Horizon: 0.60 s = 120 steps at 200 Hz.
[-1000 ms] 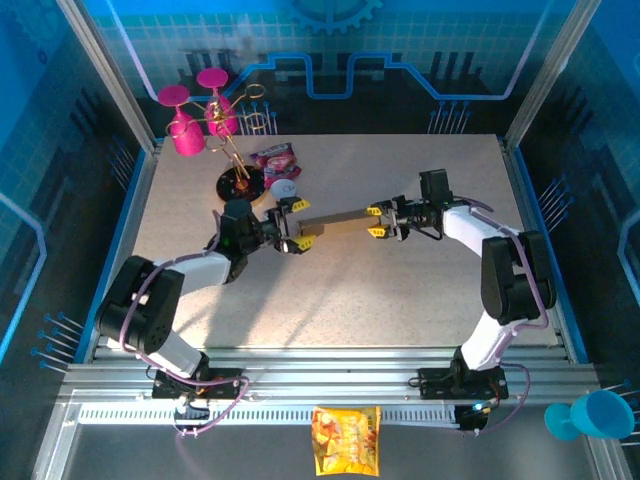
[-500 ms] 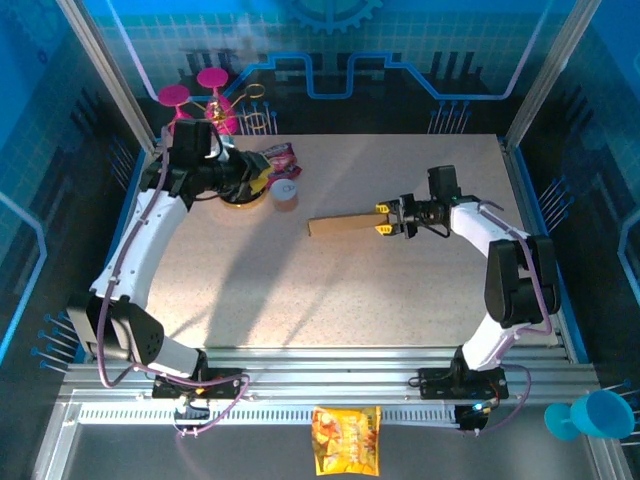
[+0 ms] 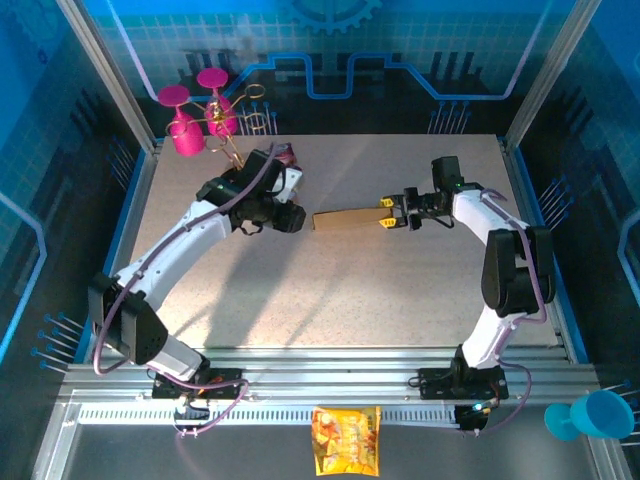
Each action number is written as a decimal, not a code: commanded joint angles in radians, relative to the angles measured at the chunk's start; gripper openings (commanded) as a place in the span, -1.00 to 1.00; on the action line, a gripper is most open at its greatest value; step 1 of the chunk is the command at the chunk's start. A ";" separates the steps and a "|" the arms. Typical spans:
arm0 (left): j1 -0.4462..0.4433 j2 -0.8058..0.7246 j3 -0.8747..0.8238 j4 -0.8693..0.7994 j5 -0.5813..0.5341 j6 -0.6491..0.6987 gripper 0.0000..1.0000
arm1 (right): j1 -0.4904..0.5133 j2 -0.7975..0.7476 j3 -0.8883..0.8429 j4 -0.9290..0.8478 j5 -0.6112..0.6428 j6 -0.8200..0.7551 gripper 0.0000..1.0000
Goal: Fold the paper box
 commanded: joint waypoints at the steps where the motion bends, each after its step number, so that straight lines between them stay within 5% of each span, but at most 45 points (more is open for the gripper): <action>1: -0.018 0.032 0.036 0.077 -0.056 0.125 -0.10 | -0.022 0.033 0.021 -0.101 0.035 -0.018 -0.46; 40: -0.020 -0.073 -0.084 0.189 0.133 0.347 0.10 | -0.040 0.031 0.037 -0.150 0.040 -0.050 -0.47; 62: -0.024 -0.195 -0.250 0.352 0.122 0.422 0.98 | -0.051 0.029 0.046 -0.183 0.039 -0.075 -0.48; 100: -0.027 -0.218 -0.345 0.468 0.201 0.530 0.99 | -0.054 0.033 0.047 -0.200 0.040 -0.090 -0.49; 120: -0.051 -0.164 -0.365 0.513 0.157 0.632 0.99 | -0.054 0.040 0.055 -0.206 0.041 -0.098 -0.50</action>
